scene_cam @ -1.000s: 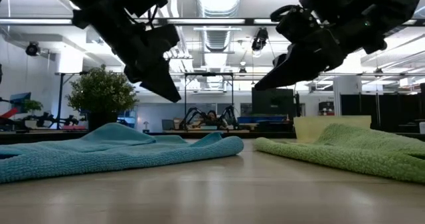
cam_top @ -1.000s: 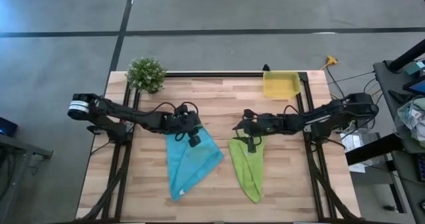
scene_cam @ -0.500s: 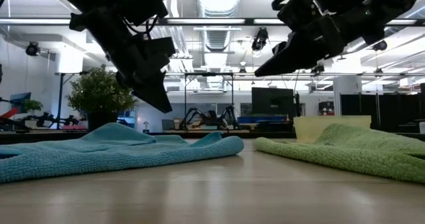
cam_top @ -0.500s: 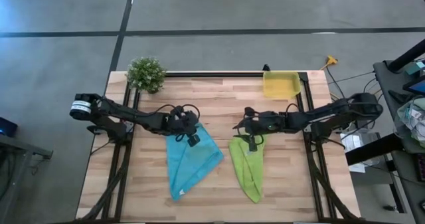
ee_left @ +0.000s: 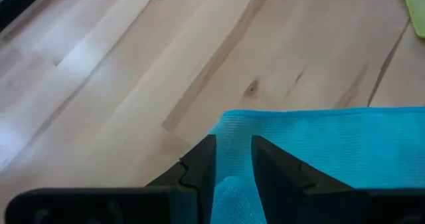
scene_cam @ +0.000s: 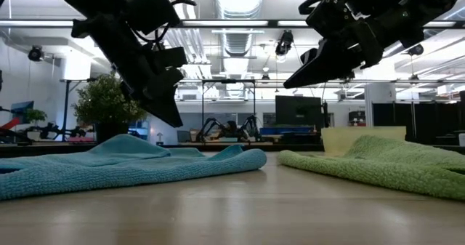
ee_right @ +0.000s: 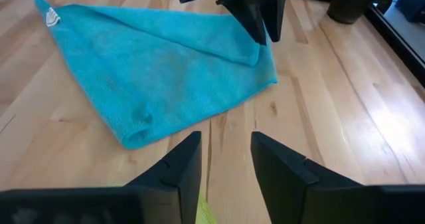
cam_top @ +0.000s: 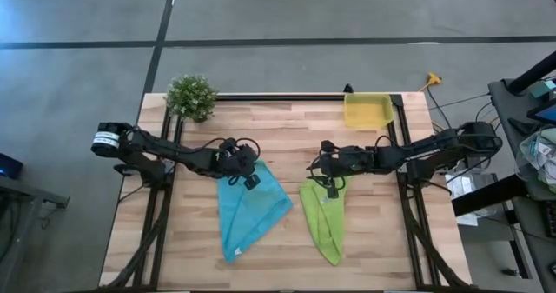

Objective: Roll microfiber towels into tight, uniform cylinder then place into a basket
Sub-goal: Fold the blue microfiber towel

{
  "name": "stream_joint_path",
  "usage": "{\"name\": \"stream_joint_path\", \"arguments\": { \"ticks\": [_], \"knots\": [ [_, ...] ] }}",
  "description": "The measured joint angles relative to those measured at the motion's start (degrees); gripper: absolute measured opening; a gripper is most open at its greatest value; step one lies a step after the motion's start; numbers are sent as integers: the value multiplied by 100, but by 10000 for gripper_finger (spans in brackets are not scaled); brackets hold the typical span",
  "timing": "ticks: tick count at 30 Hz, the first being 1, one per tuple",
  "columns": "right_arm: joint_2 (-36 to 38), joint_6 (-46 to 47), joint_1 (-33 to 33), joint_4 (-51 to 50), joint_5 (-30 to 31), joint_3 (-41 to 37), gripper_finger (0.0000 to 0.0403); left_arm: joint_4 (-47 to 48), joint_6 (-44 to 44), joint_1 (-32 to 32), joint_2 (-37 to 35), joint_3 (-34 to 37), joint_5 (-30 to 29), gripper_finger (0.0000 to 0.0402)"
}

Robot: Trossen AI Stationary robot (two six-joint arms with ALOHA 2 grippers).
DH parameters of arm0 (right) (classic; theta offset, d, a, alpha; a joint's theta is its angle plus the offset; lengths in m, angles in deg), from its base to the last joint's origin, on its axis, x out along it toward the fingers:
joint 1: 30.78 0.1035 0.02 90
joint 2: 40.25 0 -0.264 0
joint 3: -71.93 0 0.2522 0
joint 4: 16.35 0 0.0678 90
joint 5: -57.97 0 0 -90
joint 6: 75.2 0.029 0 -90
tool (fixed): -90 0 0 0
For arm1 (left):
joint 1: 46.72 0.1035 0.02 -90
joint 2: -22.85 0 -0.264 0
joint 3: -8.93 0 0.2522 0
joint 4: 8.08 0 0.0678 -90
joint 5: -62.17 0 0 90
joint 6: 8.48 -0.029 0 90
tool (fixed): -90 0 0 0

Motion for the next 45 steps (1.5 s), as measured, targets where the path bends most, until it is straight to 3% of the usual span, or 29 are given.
{"name": "stream_joint_path", "arguments": {
  "ticks": [6, 14, 30, 45],
  "knots": [
    [0, -2, 0, 0, 0, 0, 119, -1, 334, -2, 0, 139, 451, 81],
    [0, 0, 0, -9, 0, -7, 120, 166, 558, -2, 14, 266, 439, 88],
    [0, -42, -13, -24, 0, -17, 118, -60, 649, 0, 396, 306, 274, 199],
    [0, -39, -13, -20, 1, -31, 112, -119, 940, 144, 754, 328, 264, 203]
  ]
}}
